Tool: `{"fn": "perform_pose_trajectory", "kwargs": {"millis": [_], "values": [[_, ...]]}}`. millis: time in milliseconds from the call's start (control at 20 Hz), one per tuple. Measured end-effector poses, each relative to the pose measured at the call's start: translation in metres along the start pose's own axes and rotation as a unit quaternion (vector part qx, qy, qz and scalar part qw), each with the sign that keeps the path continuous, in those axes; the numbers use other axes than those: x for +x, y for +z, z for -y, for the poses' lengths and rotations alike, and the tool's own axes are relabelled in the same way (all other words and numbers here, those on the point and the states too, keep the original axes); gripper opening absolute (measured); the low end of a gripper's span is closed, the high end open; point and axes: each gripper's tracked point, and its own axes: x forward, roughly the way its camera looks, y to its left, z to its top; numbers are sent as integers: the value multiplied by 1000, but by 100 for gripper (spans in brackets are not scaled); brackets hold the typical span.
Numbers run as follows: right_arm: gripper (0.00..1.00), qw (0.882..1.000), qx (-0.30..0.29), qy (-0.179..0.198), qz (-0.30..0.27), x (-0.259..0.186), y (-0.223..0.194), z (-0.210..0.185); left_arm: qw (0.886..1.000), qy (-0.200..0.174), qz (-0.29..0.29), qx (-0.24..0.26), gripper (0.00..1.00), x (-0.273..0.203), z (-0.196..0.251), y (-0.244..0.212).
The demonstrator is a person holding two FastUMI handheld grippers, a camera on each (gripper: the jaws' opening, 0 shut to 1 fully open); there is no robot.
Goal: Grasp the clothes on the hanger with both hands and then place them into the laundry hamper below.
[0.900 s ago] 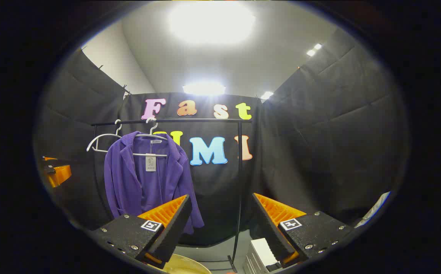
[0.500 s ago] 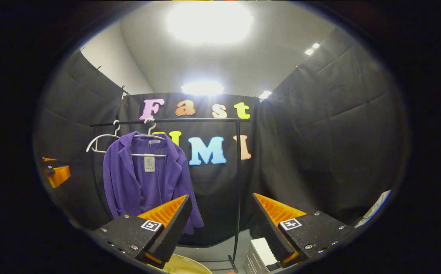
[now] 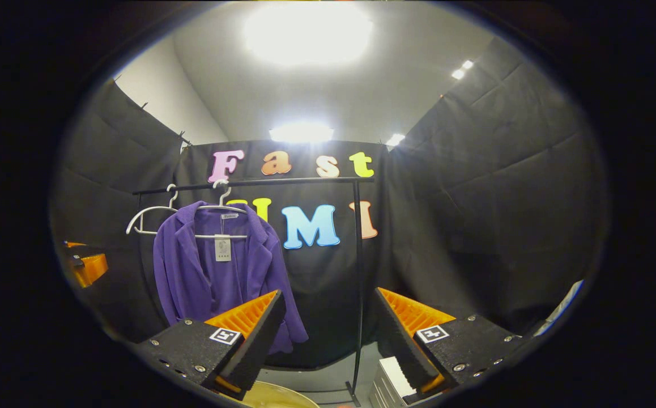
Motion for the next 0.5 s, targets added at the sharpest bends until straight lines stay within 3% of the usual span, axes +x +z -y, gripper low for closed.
{"fn": "perform_pose_trajectory", "kwargs": {"millis": [100, 500], "values": [[96, 1000, 4, 7, 4, 12, 6, -5, 1000, -1, 0, -4, 86, 8, 5, 5], [96, 998, 14, 48, 32, 65, 35, -25, 1000, 1, 19, -20, 88, 52, 25, 28]]}}
